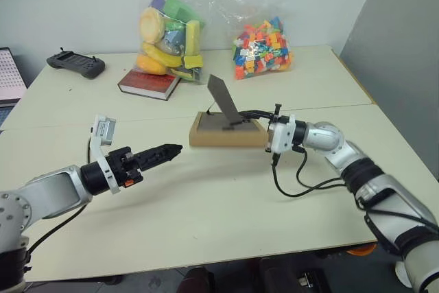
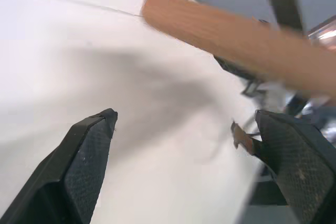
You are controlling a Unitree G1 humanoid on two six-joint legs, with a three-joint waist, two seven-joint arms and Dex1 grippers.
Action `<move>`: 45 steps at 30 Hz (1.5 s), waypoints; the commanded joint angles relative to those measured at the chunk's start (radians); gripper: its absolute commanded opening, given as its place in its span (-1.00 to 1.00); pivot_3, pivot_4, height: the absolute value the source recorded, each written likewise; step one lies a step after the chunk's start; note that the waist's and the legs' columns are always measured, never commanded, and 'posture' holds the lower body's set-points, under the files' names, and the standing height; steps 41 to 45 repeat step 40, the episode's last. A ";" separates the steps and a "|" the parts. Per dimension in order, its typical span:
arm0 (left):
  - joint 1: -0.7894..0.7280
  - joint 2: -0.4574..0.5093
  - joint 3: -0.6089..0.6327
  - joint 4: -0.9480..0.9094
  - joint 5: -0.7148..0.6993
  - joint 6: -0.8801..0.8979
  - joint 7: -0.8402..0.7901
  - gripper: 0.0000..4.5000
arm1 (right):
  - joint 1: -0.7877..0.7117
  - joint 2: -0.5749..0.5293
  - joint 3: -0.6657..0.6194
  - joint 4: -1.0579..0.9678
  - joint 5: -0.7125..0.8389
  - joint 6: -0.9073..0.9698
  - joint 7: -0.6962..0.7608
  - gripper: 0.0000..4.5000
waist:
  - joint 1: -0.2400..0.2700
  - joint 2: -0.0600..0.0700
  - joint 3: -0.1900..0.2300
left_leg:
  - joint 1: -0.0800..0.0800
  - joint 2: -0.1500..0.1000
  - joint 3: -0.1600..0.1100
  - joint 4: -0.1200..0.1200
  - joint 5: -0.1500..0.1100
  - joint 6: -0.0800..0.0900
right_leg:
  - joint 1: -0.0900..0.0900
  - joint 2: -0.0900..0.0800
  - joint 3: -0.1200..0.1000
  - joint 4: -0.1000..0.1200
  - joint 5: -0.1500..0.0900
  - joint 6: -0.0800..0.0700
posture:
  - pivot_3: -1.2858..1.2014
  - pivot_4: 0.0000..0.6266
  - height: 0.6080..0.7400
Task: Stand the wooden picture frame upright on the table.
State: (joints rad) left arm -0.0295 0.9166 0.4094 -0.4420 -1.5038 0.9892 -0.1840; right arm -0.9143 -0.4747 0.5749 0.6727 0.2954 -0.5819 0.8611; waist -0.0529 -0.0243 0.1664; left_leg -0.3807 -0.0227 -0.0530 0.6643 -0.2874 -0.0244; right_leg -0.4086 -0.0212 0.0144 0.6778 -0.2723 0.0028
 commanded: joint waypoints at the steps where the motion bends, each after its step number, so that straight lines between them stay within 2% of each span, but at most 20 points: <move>1: 0.051 -0.057 -0.020 -0.188 0.271 -0.142 0.044 1.00 | -0.055 0.057 -0.129 -0.047 0.182 0.420 0.170 -0.40 | 0.009 0.000 0.000 | 0.001 0.000 0.000 -0.001 0.000 0.000 | 0.000 0.000 0.000 0.001 0.000 0.000 | 0.03 -0.52 1.00; 3: 0.068 -0.082 -0.071 -0.243 0.437 -0.217 0.053 1.00 | -0.088 0.111 -0.173 0.042 0.173 0.531 0.172 -0.40 | 0.024 0.000 0.000 | 0.000 0.000 -0.002 -0.001 0.000 0.000 | -0.002 0.001 -0.003 0.002 0.000 -0.001 | 0.03 -0.52 1.00; 8: 0.104 -0.176 -0.226 -0.310 0.691 -0.328 0.052 1.00 | -0.140 0.227 -0.250 0.247 0.102 0.663 0.166 -0.40 | 0.036 0.001 0.001 | 0.000 -0.001 -0.002 -0.002 0.000 0.000 | -0.002 0.001 -0.003 0.002 0.001 -0.002 | 0.03 -0.52 1.00; 13: 0.112 -0.284 -0.325 -0.320 0.782 -0.376 0.042 1.00 | -0.162 0.311 -0.297 0.395 0.023 0.708 0.135 -0.40 | 0.035 0.001 0.001 | -0.002 -0.001 0.000 -0.001 0.000 -0.001 | -0.003 0.001 -0.001 0.001 0.001 -0.001 | 0.03 -0.52 1.00; 17: 0.116 -0.318 -0.344 -0.312 0.819 -0.376 0.017 1.00 | -0.162 0.330 -0.333 0.438 -0.034 0.682 0.128 -0.40 | 0.026 0.001 0.000 | 0.000 -0.001 0.000 -0.001 0.000 0.000 | -0.003 0.001 -0.001 0.004 0.001 -0.001 | 0.03 -0.52 1.00; 19: 0.114 -0.328 -0.344 -0.300 0.836 -0.379 0.003 1.00 | -0.153 0.333 -0.348 0.435 -0.053 0.673 0.133 -0.09 | 0.025 0.001 0.000 | 0.001 -0.001 0.000 -0.002 0.000 0.000 | -0.002 0.001 -0.002 0.004 0.001 -0.001 | 0.03 -0.52 1.00; 21: 0.107 -0.337 -0.345 -0.284 0.852 -0.381 -0.013 1.00 | -0.142 0.332 -0.358 0.428 -0.075 0.659 0.132 0.03 | 0.027 0.001 0.000 | 0.000 -0.001 0.000 -0.001 0.000 0.000 | -0.002 0.001 -0.002 0.004 0.001 -0.001 | 0.03 -0.52 1.00; 28: 0.065 -0.344 -0.318 -0.227 0.883 -0.376 -0.075 1.00 | -0.097 0.305 -0.396 0.382 -0.123 0.663 0.144 0.77 | 0.026 0.001 0.000 | 0.000 -0.001 0.000 -0.001 0.000 0.000 | -0.002 0.001 -0.002 0.003 0.001 -0.001 | 0.03 -0.52 1.00; 30: 0.046 -0.315 -0.277 -0.184 0.882 -0.372 -0.110 1.00 | -0.047 0.252 -0.398 0.306 -0.137 0.675 0.164 0.98 | 0.026 0.001 0.000 | 0.000 -0.001 0.000 -0.001 0.000 0.000 | -0.002 0.001 -0.002 0.003 0.001 -0.001 | 0.03 -0.52 1.00; 35: -0.017 -0.208 -0.149 -0.057 0.810 -0.301 -0.228 1.00 | 0.103 0.061 -0.411 -0.036 -0.154 0.731 0.203 0.98 | 0.036 0.001 0.001 | -0.002 -0.001 -0.001 0.000 0.000 0.000 | -0.002 0.001 -0.003 0.003 0.001 -0.001 | 0.03 -0.52 1.00; 40: -0.094 -0.053 -0.042 0.098 0.742 -0.239 -0.415 1.00 | 0.188 -0.085 -0.492 -0.526 0.044 1.076 0.269 0.98 | 0.025 0.002 0.001 | -0.001 0.000 -0.002 -0.002 0.000 0.000 | -0.003 0.002 -0.004 0.003 0.001 -0.001 | 0.03 -0.52 1.00; 45: -0.094 -0.053 -0.042 0.098 0.742 -0.239 -0.415 1.00 | 0.188 -0.085 -0.492 -0.526 0.044 1.076 0.269 0.98 | 0.025 0.002 0.001 | -0.001 0.000 -0.002 -0.002 0.000 0.000 | -0.003 0.002 -0.004 0.003 0.001 -0.001 | 0.03 -0.52 1.00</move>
